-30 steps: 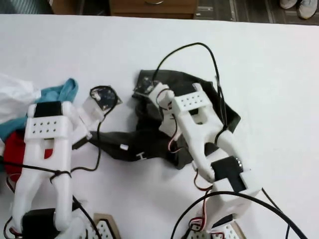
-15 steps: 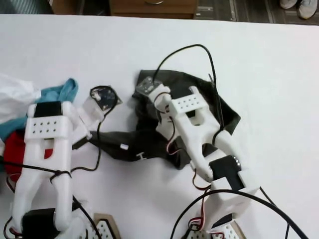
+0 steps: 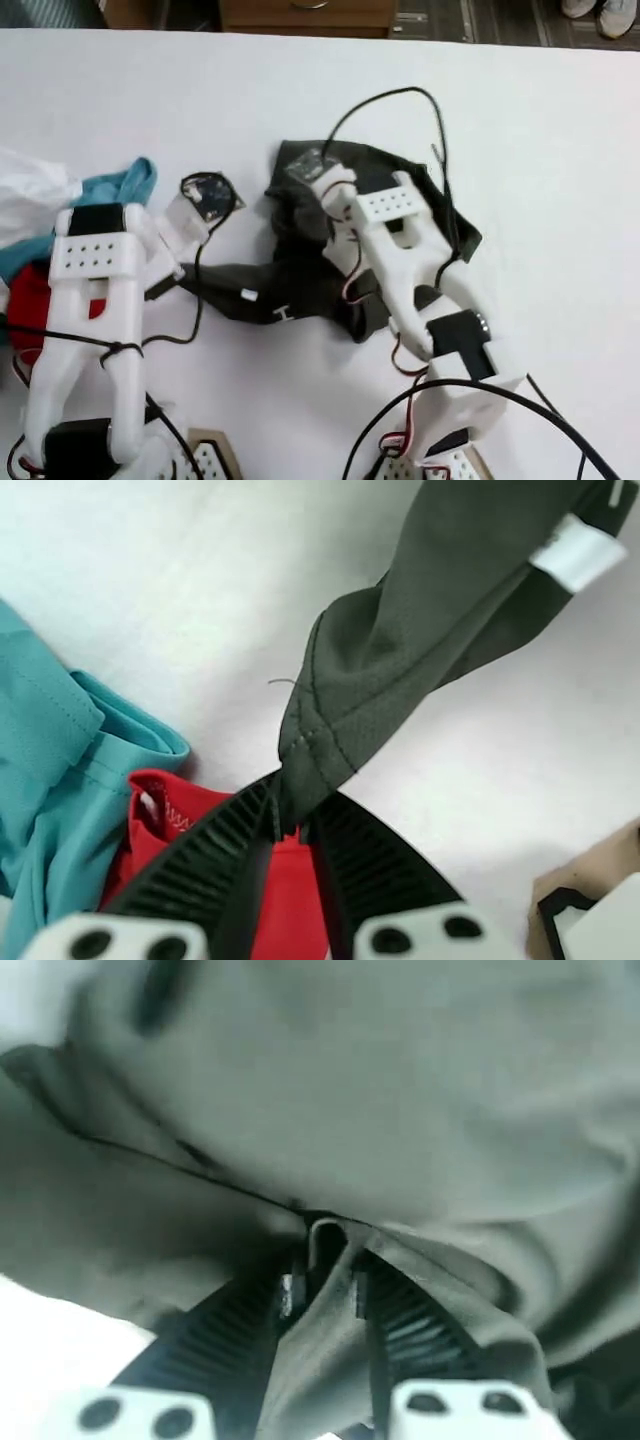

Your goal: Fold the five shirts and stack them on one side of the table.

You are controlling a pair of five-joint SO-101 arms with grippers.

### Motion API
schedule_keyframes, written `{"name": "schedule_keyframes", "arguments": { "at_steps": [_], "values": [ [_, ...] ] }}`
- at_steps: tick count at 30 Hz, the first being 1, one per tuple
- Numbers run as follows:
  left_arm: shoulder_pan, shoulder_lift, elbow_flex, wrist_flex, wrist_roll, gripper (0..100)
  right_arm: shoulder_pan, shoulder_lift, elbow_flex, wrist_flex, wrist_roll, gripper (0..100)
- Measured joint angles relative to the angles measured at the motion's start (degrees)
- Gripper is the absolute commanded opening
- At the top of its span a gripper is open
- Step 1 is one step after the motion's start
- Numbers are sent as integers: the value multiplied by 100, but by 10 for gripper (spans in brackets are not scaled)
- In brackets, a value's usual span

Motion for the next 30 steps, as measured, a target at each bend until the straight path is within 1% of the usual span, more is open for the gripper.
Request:
{"name": "schedule_keyframes", "arguments": {
  "at_steps": [1,9,16,18,22,25,30],
  "values": [
    [0,0,0,0,0,20,105,26,0,0,0,10],
    [0,0,0,0,0,20,914,132,-211,44,0,19],
    [0,0,0,-26,0,20,993,44,-1108,923,0,19],
    [0,0,-141,-35,149,20,993,-220,-1451,1204,0,19],
    [0,0,-870,-9,633,20,993,-1064,-2075,1600,0,19],
    [70,0,-1582,149,905,20,1020,-1785,-2418,1705,0,19],
    [105,0,-2804,668,1204,20,1459,-2848,-2664,1618,0,20]
  ]
}}
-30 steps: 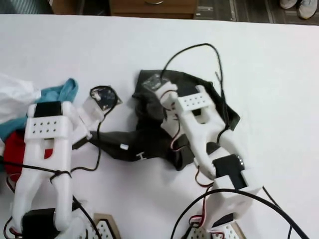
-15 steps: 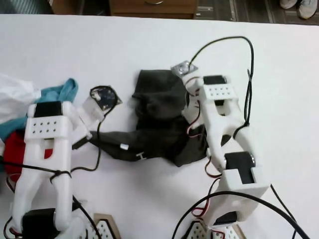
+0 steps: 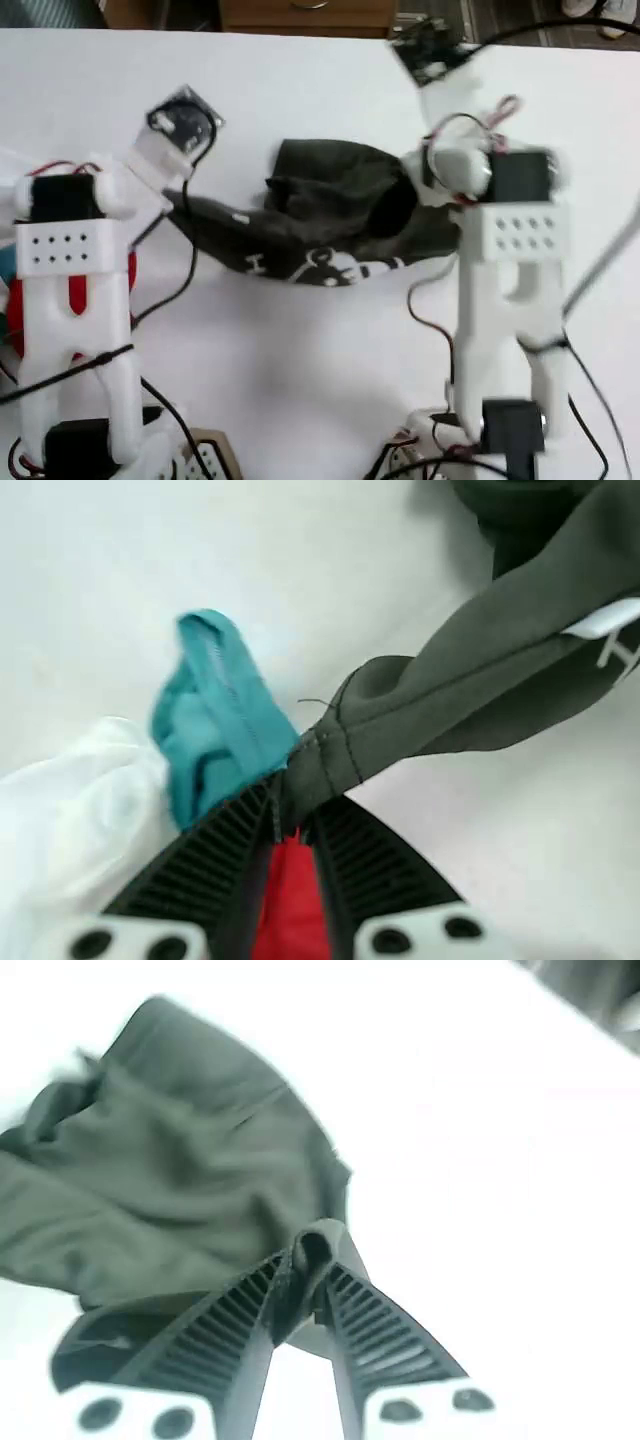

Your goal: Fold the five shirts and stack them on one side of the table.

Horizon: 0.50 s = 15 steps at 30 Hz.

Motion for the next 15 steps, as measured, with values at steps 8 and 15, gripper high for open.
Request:
{"name": "schedule_keyframes", "arguments": {
  "at_steps": [8,15],
  "values": [
    [0,0,-1275,475,18,20,1081,-1336,-79,-914,0,20],
    [0,-44,-2189,633,18,20,1310,-2154,-79,-1336,0,20]
  ]
}}
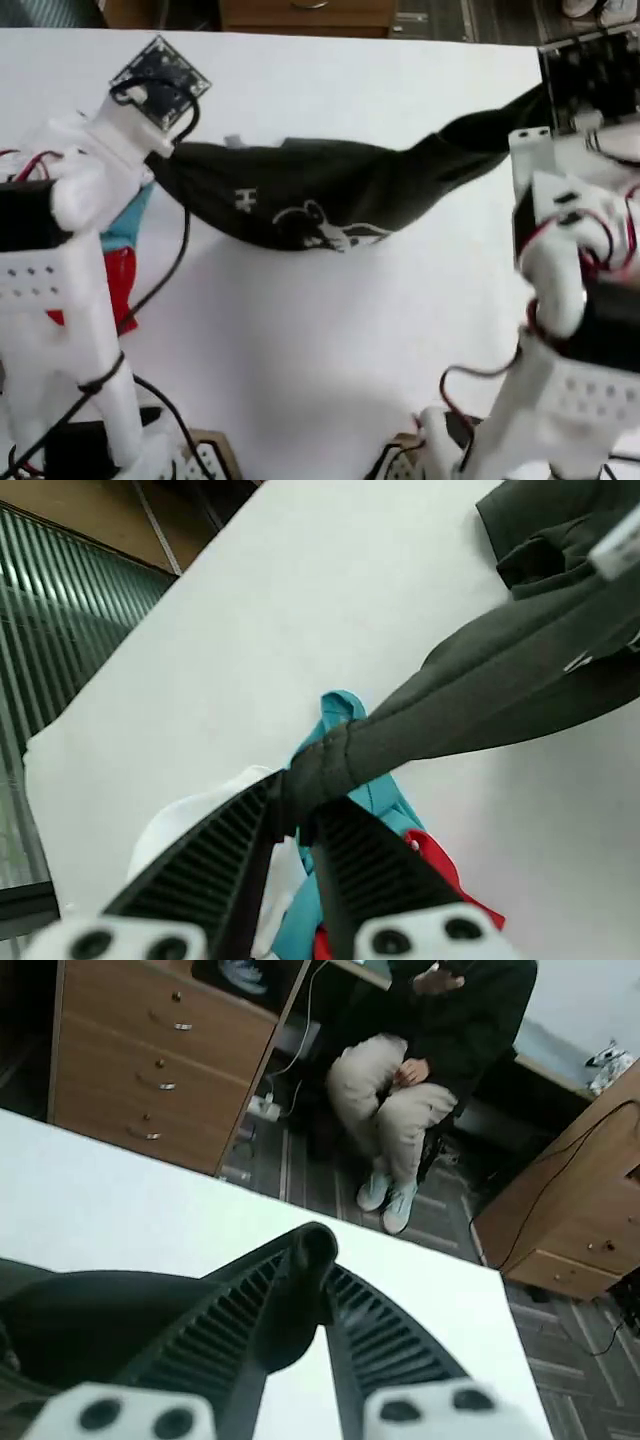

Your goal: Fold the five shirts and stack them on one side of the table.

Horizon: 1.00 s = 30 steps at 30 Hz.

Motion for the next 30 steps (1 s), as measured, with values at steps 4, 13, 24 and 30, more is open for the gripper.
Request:
{"name": "schedule_keyframes", "arguments": {
  "at_steps": [4,13,24,30],
  "values": [
    [0,-176,-598,202,0,20,0,-484,-18,-176,0,20],
    [0,-1081,-1029,440,0,20,0,-1099,-88,-519,-413,19],
    [0,-2040,-1073,290,0,20,0,-1662,-123,-1020,-519,19],
    [-9,-2075,-1037,237,0,20,0,-1723,-132,-1020,-519,19]
  ]
}}
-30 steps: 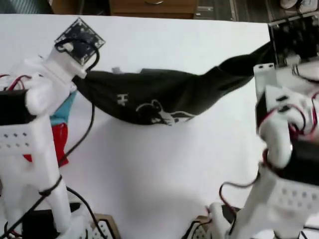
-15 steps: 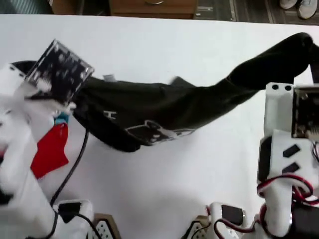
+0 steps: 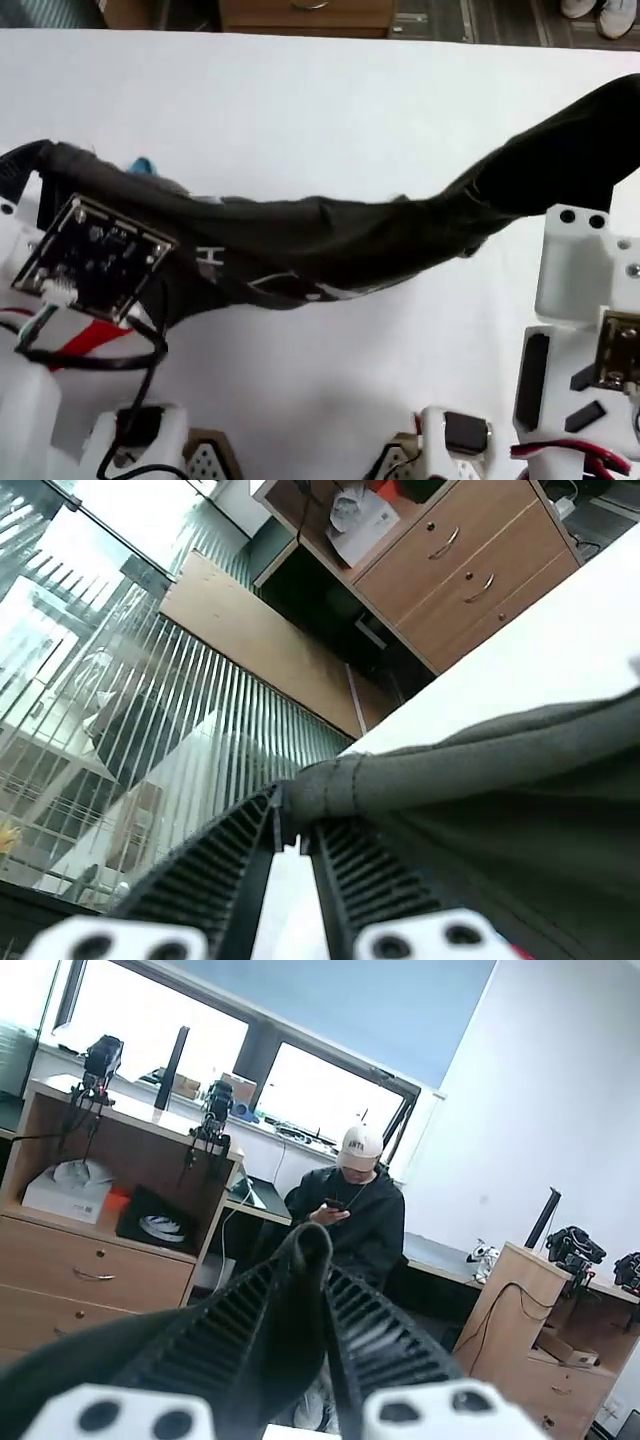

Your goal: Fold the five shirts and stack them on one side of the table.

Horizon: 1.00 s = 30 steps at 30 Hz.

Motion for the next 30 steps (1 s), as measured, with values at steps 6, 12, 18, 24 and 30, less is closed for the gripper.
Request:
{"name": "schedule_keyframes", "arguments": {
  "at_steps": [6,12,18,24,30],
  "values": [
    [0,-9,756,-105,0,20,0,0,-281,-44,0,19],
    [9,-35,1011,-264,0,20,0,-18,-853,-44,0,19],
    [9,-70,1011,-281,88,20,0,-26,-1310,-44,0,19],
    [9,-70,1011,-281,193,20,0,-26,-1407,-44,88,19],
    [9,-70,1011,-281,193,20,0,-35,-1407,-44,220,19]
  ]
}}
